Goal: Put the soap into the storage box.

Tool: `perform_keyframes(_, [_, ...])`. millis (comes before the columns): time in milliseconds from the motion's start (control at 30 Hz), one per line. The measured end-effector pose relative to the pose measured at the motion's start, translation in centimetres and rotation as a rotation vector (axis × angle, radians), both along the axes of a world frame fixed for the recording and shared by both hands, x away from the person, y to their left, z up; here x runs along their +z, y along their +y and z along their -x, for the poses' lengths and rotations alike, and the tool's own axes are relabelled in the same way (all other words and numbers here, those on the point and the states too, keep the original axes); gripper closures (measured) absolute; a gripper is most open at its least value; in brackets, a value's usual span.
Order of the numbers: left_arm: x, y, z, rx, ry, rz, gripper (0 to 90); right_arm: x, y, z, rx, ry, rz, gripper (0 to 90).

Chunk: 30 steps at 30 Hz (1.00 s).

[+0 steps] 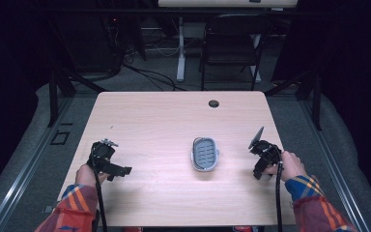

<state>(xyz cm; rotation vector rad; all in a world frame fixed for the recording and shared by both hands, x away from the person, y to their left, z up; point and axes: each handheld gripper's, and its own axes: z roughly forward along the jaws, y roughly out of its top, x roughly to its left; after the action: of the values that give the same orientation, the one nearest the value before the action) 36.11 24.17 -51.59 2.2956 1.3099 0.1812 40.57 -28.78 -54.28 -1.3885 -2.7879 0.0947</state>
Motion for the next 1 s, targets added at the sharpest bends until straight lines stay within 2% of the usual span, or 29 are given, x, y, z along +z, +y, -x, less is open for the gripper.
perform_keyframes(567, [0.0, 0.0, 0.0, -0.004, -0.001, -0.002, 0.0, 0.7, 0.1, 0.1, 0.009, -0.028, 0.011, 24.5])
perform_keyframes(667, [0.0, 0.0, 0.0, -0.005, 0.0, -0.001, 0.0, 0.8, 0.3, 0.1, 0.014, -0.031, 0.005, 24.5])
perform_keyframes(700, [0.0, 0.0, 0.0, -0.002, 0.003, -0.001, 0.0, 0.8, 0.6, 0.4, 0.005, -0.058, -0.022, 24.5])
perform_keyframes(733, [0.0, 0.0, 0.0, -0.002, 0.003, -0.001, 0.0, 0.8, 0.6, 0.4, 0.005, -0.058, -0.022, 24.5])
perform_keyframes(800, [0.0, 0.0, 0.0, -0.003, 0.002, 0.0, 0.0, 1.3, 0.9, 0.2, 0.046, -0.037, 0.011, 24.5])
perform_keyframes(833, [0.0, 0.0, 0.0, -0.004, 0.002, -0.001, 0.0, 1.1, 1.0, 0.2, 0.029, -0.052, -0.002, 24.5])
perform_keyframes(1000, [0.0, 0.1, 0.0, -0.002, 0.003, 0.005, 0.0, 1.4, 1.8, -0.3, 0.058, -0.047, 0.006, 24.5])
